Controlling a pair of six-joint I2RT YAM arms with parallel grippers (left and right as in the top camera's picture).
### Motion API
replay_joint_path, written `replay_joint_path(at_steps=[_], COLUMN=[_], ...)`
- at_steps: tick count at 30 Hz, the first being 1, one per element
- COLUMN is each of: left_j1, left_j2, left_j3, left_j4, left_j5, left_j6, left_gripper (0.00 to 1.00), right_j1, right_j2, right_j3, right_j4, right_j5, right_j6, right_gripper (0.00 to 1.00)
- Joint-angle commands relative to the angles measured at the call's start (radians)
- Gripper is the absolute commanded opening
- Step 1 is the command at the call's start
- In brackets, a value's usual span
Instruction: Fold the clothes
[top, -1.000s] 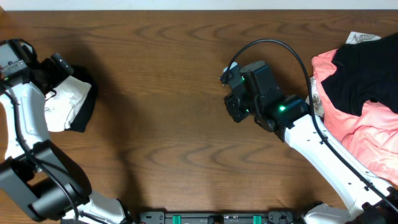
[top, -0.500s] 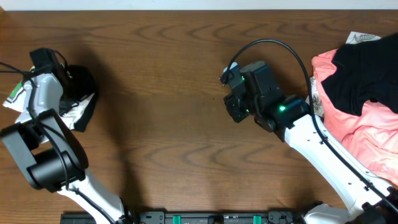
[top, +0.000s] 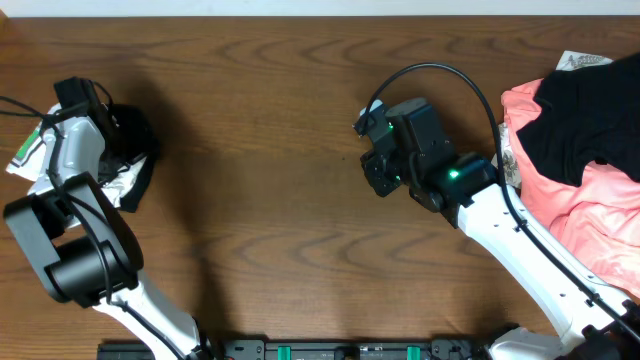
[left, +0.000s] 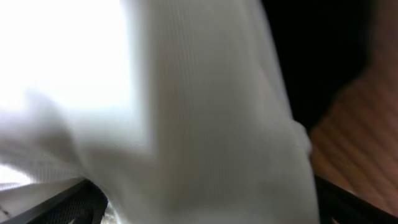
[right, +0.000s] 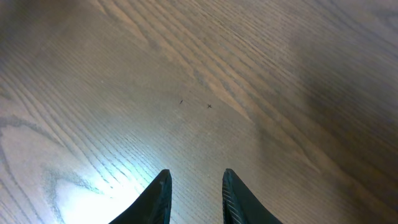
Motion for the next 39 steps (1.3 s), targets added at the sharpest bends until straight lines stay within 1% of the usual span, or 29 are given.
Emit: replay_joint_path(at_steps=[1,4,5,6,7,8,10,12,16,17,19,20,24,26,28,31,34,39], left_j1=[-0.008,-0.01,-0.012,-0.014,-0.019,-0.024,-0.039,-0.058,-0.06,-0.055,-0.036,-0.025,0.056,0.109,0.179,0.273,0.352,0.439], left_j2=[-0.116,-0.219,-0.251,-0.28,-0.315,-0.343,-0.388,-0.419,-0.426,-0.424,-0.423,-0.423,-0.423,-0.422,-0.406,-0.361,-0.285,-0.145], left_j3=[0.009,0.009,0.01,0.009,0.009,0.009,0.009,0.009,0.009,0.009,0.009,0.009,0.009,0.009,0.009,0.009,0.009,0.009], left_j4=[-0.006,-0.014,-0.016,-0.018,-0.025,-0.032,-0.051,-0.083,-0.151,-0.162,-0.185,-0.185,-0.117,-0.074,-0.032,0.008,0.063,0.169], left_j5=[0.019,0.019,0.019,0.019,0.019,0.019,0.019,0.018,-0.002,-0.034,-0.143,-0.172,-0.183,-0.122,-0.026,0.071,0.145,0.236], left_j6=[0.022,0.026,0.03,0.03,0.04,0.05,0.073,0.097,0.084,0.052,-0.057,-0.087,-0.14,-0.142,-0.141,-0.141,-0.121,-0.064], left_gripper=[0.98,0.98,0.98,0.98,0.98,0.98,0.98,0.98,0.98,0.98,0.98,0.98,0.98,0.98,0.98,0.98,0.98,0.98], right_j1=[-0.004,-0.004,-0.004,-0.002,0.0,0.001,0.001,0.001,0.001,0.001,0.001,0.001,0.001,0.001,0.001,0.001,0.001,0.001], right_j2=[-0.002,-0.002,-0.003,-0.003,-0.003,-0.003,-0.003,-0.003,-0.003,-0.003,-0.003,-0.003,-0.003,-0.003,-0.003,-0.003,-0.003,-0.003], right_j3=[0.002,0.002,0.002,0.002,0.002,0.002,0.002,0.002,0.002,0.002,0.002,0.002,0.002,0.002,0.002,0.002,0.002,0.002], right_j4=[-0.004,-0.003,-0.003,0.0,0.001,0.001,0.003,0.003,0.0,-0.001,-0.006,-0.008,-0.021,-0.029,-0.037,-0.046,-0.049,-0.058], right_j5=[0.006,0.006,0.005,0.005,0.004,0.001,-0.004,-0.01,-0.01,-0.01,-0.01,-0.01,-0.009,-0.009,-0.009,-0.009,-0.009,-0.009], right_j6=[-0.012,-0.012,-0.012,-0.012,-0.012,-0.012,-0.012,-0.012,-0.012,-0.012,-0.012,-0.012,-0.012,-0.013,-0.013,-0.013,-0.013,-0.013], right_gripper=[0.27,0.42,0.49,0.53,0.61,0.65,0.73,0.79,0.8,0.81,0.82,0.82,0.83,0.83,0.84,0.84,0.85,0.85])
